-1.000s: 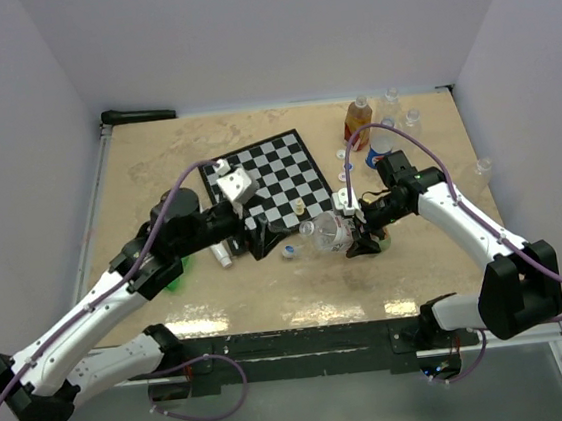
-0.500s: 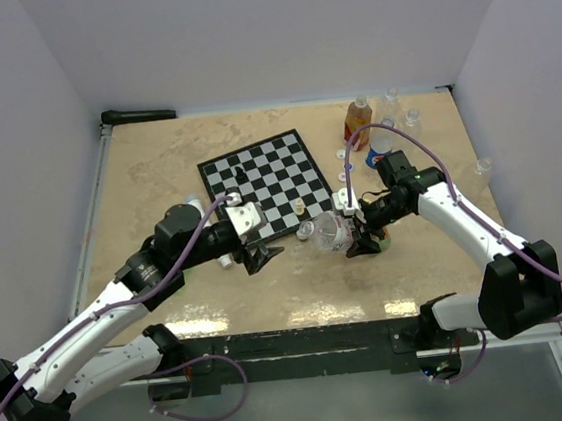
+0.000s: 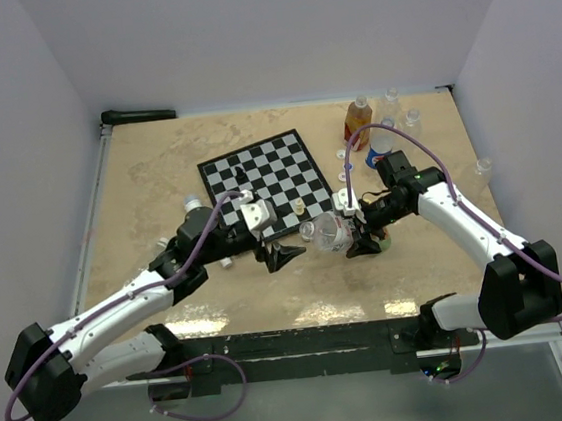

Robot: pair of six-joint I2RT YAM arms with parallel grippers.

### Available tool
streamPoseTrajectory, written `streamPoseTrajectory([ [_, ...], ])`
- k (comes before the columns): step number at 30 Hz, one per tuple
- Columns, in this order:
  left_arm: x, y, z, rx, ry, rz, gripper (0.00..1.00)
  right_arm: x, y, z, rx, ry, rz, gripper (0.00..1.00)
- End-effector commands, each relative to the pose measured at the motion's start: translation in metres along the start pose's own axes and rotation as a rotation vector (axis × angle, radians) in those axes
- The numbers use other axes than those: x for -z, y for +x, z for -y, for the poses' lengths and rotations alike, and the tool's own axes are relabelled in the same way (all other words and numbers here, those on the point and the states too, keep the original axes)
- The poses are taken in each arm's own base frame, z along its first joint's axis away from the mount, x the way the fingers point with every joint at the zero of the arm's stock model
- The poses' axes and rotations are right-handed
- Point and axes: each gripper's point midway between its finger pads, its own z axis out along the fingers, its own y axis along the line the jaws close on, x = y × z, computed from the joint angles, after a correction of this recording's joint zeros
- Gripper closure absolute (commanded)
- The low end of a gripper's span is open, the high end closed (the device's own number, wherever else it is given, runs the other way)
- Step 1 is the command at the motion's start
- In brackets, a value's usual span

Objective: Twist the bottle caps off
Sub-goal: Place the plastic bottle at the center of the board.

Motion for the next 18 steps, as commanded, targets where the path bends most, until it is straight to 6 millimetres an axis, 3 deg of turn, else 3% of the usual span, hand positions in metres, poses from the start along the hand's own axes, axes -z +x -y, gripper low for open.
streamPoseTrajectory([
  [1, -0.011, -0.042, 0.007, -0.009, 0.061, 0.191, 0.05, -0.001, -0.004, -0.005, 0.012, -0.02, 0.019, 0.82],
  [5, -0.017, -0.042, 0.01, 0.013, 0.098, 0.214, 0.1, -0.001, -0.004, -0.006, 0.01, -0.022, 0.018, 0.81],
  [13, -0.027, -0.03, 0.019, 0.042, 0.172, 0.178, 0.3, -0.001, -0.004, -0.006, 0.012, -0.023, 0.018, 0.81],
  [18, -0.03, -0.023, 0.017, 0.046, 0.173, 0.152, 0.35, -0.001, -0.004, -0.006, 0.01, -0.025, 0.019, 0.82],
])
